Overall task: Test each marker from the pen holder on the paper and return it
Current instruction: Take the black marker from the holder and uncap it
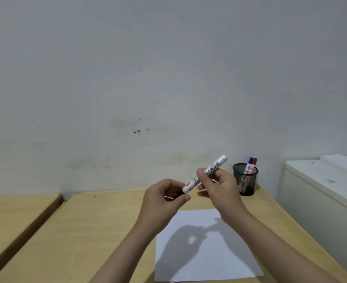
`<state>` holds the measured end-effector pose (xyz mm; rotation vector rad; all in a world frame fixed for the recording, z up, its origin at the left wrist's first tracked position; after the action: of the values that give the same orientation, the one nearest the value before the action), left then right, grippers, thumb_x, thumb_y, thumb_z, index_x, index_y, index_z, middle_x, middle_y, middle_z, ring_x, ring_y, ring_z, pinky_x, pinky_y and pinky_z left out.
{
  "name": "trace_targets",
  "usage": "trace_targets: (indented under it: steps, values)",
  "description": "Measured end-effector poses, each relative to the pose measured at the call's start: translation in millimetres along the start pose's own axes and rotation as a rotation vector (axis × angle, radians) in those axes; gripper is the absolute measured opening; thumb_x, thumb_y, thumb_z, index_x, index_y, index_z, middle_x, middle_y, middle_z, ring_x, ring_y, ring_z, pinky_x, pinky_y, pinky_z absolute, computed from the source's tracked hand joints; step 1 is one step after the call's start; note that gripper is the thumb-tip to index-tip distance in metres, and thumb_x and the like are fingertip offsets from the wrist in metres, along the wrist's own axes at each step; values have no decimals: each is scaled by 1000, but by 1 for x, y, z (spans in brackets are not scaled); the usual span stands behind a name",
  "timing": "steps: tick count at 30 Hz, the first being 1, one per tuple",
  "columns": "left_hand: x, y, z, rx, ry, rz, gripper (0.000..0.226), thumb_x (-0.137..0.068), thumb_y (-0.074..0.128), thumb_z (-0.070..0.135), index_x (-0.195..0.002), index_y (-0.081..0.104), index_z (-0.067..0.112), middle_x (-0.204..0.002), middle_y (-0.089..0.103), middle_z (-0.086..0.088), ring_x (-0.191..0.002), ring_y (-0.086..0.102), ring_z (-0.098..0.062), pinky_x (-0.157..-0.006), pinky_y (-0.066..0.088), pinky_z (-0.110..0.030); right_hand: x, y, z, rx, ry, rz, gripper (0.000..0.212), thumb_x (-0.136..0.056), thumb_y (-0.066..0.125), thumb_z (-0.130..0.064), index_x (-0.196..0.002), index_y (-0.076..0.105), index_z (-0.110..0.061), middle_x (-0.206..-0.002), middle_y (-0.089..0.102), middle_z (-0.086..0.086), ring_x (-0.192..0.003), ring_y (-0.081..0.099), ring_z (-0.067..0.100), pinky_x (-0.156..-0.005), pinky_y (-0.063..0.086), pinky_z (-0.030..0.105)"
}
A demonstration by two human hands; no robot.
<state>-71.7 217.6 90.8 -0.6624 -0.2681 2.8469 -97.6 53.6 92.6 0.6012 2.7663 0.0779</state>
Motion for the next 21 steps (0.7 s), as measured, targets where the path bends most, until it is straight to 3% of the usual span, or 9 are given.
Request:
trace_targets:
  steps: [8,12,17,21]
  values:
    - [16,-19,-1,-155,190,149,20,-67,81,13,-70,61,11,-68,68,-1,-64,66,-12,-60,57,-29,9,41,26,-38,63,-193,17,-83,70,-18,-77,63,-3,-53,62,3,-50,58,17,-61,59,35]
    - [18,-22,-6,-247,292,144,13,-71,74,18,-73,63,10,-69,68,0,-65,65,-11,-60,55,-27,7,51,32,-60,29,-252,13,-85,67,-12,-78,63,-2,-55,64,0,-53,57,15,-63,59,31]
    - [11,-40,-34,-221,180,139,8,-75,73,10,-73,66,8,-73,68,-6,-68,63,-10,-56,51,-20,-6,41,32,-66,-15,-175,7,-84,67,-7,-78,63,-7,-60,64,3,-50,57,7,-58,57,23]
    - [2,-73,-67,-298,95,196,17,-77,67,-5,-85,71,10,-85,61,-2,-79,58,3,-61,48,-8,-16,26,41,-63,-11,-136,10,-83,67,-7,-75,65,-10,-56,65,-1,-49,56,6,-59,58,23]
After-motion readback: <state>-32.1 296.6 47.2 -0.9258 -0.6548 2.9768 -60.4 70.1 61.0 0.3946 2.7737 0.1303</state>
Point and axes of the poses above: each hand's wrist, its own x-axis away from the middle knuckle, its own y-axis out of the palm, z = x × y, the point moved 9 cm from there along -x, towards the middle knuckle
